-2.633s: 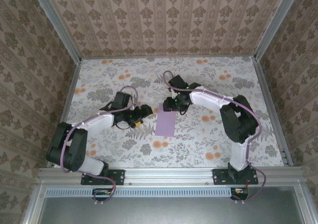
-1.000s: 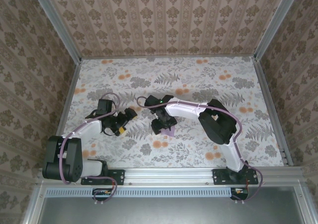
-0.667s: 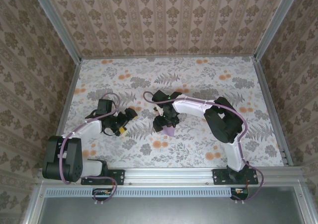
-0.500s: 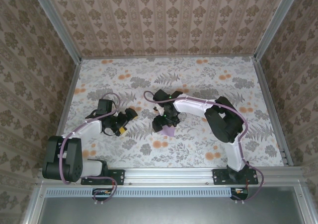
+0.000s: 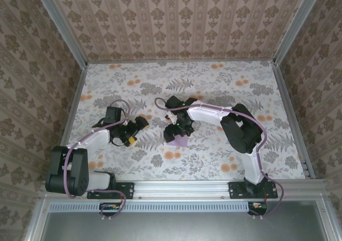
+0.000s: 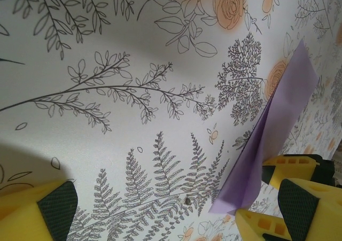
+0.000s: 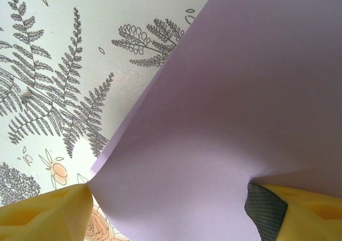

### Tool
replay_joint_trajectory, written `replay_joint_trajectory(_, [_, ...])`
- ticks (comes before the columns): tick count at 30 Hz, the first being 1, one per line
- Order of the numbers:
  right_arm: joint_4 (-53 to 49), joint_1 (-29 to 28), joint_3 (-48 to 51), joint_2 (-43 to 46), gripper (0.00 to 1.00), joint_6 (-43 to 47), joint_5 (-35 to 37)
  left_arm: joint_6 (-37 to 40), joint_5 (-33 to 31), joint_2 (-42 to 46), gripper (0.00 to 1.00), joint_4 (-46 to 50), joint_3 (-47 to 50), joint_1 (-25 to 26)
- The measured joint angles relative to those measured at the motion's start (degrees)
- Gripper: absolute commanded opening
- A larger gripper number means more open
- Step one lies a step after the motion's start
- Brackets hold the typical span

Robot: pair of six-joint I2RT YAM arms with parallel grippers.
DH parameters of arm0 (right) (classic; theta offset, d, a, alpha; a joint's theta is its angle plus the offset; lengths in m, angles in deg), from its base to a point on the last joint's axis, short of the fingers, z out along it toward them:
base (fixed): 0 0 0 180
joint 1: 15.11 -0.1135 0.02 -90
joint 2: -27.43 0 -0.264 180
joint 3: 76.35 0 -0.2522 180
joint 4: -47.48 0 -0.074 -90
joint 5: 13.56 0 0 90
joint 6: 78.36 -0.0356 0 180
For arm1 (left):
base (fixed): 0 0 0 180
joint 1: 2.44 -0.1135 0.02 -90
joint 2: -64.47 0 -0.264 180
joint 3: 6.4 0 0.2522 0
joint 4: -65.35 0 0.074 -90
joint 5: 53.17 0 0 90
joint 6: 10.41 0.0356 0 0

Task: Fold a paper plane with a square sheet of paper (pick it up from the middle)
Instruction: Fold the triangle a second time at the center of the table.

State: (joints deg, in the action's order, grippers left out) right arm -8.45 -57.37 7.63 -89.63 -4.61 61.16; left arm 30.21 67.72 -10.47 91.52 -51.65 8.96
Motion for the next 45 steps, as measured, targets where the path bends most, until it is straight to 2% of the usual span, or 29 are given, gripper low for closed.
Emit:
replay_joint_trajectory(8, [0.0, 0.5, 0.0, -0.2, 0.74, -0.8, 0.0, 0.2, 0.0, 0.0, 1.00, 0.0, 0.0, 0.6])
replay_joint_trajectory(12, [0.0, 0.9, 0.1, -0.3, 0.67, -1.5, 0.1, 0.2, 0.8, 0.0, 0.96, -0.6, 0.0, 0.9])
replay_joint_trajectory(16, [0.9, 1.9, 1.0, -0.1, 0.63, -1.7, -1.0, 1.0, 2.6, 0.0, 0.81, -2.9, -0.1, 2.8])
replay_joint_trajectory(24, [5.6, 4.9, 5.2, 1.9, 0.62, -1.4, -8.1, 1.1, 7.8, -5.3, 0.37, -9.2, -2.4, 9.2])
replay_joint_trajectory(30, [6.9, 6.2, 6.3, 2.1, 0.62, -0.8, -11.2, -0.3, 9.1, -13.1, 0.16, -13.4, -5.2, 15.3])
replay_joint_trajectory(35, [7.5, 6.6, 6.8, 2.3, 0.62, -0.4, -12.4, -1.3, 9.5, -18.3, 0.05, -15.9, -6.8, 18.6])
replay_joint_trajectory(42, [9.3, 7.6, 8.2, 2.8, 0.65, -0.3, -15.2, -2.0, 9.5, -23.1, 0.00, -17.6, -7.5, 20.4])
replay_joint_trajectory(45, [10.7, 8.2, 9.3, 3.4, 0.71, -0.4, -17.0, -2.1, 9.5, -23.5, 0.00, -18.3, -7.5, 20.5])
